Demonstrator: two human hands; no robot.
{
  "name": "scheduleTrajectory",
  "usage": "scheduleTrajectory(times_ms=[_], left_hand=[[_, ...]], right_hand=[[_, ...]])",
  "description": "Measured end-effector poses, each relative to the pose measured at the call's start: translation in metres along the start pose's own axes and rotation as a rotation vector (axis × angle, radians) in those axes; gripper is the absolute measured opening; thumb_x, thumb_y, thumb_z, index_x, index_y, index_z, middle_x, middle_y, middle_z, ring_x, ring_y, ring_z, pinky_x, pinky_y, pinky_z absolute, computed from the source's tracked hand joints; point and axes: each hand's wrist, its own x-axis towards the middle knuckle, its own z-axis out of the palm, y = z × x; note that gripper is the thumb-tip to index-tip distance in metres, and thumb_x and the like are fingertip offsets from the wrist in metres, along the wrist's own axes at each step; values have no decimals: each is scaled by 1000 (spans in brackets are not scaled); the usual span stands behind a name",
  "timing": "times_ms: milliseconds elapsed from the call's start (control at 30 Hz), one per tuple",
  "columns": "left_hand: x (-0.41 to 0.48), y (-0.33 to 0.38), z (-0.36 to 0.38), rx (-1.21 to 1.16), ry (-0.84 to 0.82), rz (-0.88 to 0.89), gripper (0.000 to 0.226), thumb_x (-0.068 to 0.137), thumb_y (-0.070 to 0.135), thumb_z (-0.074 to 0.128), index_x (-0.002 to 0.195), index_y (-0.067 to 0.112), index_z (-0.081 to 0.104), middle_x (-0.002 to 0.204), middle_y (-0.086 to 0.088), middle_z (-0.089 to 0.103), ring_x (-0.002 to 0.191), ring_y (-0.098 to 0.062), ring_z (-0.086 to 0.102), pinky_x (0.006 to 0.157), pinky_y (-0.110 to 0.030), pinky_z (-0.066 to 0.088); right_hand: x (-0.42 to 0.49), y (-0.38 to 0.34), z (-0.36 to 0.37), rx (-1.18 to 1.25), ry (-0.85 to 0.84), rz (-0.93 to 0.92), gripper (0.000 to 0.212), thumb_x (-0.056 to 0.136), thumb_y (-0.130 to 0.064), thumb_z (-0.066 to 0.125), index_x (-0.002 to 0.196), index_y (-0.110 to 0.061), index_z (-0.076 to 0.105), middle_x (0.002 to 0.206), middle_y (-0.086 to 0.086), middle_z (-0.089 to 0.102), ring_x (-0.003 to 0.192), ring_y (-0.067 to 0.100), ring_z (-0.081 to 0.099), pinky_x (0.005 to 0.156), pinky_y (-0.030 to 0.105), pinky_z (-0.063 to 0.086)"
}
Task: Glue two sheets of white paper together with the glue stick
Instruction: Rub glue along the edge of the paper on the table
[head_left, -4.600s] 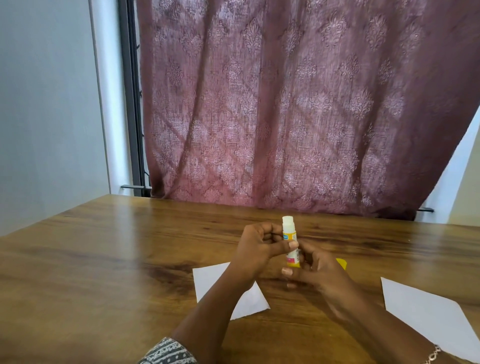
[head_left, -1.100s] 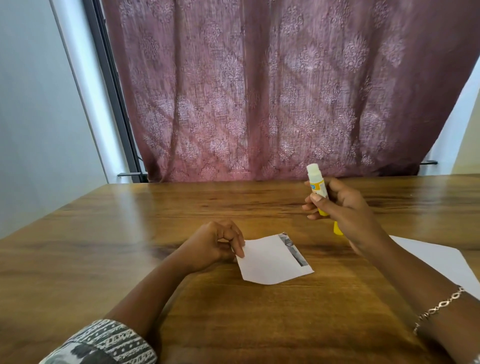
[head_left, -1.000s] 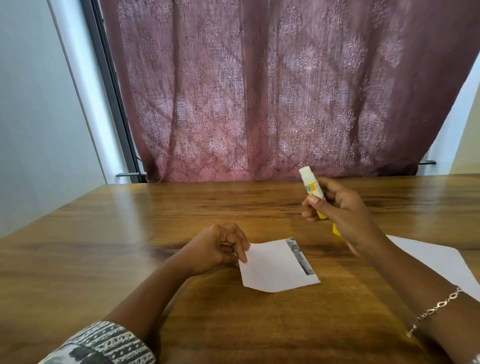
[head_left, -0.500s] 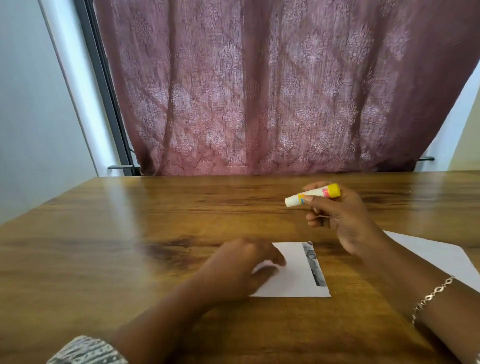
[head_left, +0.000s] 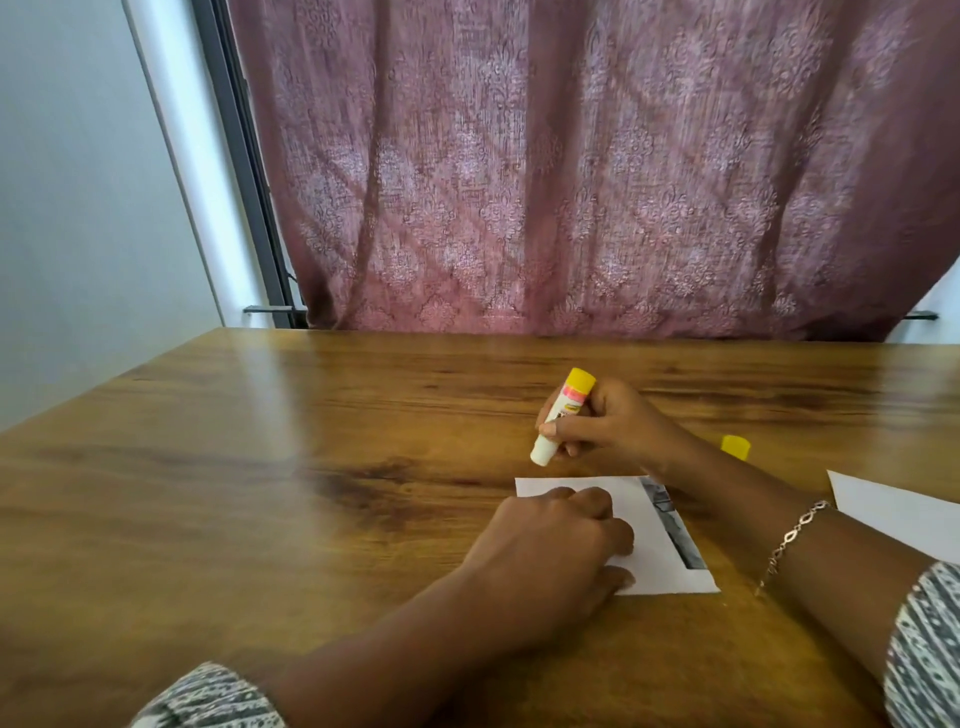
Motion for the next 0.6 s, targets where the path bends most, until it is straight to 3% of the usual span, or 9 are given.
scheduleTrajectory(times_ms=[267, 433, 600], left_hand=[[0, 0, 3, 16, 45, 9, 39, 92, 35, 44, 129, 23, 46, 135, 0, 47, 119, -19, 48, 89, -31, 44], [0, 1, 5, 45, 52, 26, 38, 94, 34, 41, 129, 20, 46, 132, -3, 49, 113, -21, 51, 84, -31, 46], [0, 1, 5, 58, 65, 33, 37, 94, 34, 41, 127, 17, 47, 127, -5, 51, 107, -21, 53, 79, -31, 46]], right_hand=[[3, -2, 7, -133, -95, -24, 18, 77, -16, 67, 86, 0, 66, 78, 14, 67, 62, 14, 59, 63, 27, 50], [0, -5, 10, -212, -81, -16, 21, 78, -21, 67, 91, -4, 66, 84, 13, 69, 68, 16, 62, 71, 34, 52], [-1, -8, 12, -225, -94, -21, 22, 78, -20, 67, 91, -3, 65, 85, 16, 68, 68, 16, 62, 69, 31, 52]])
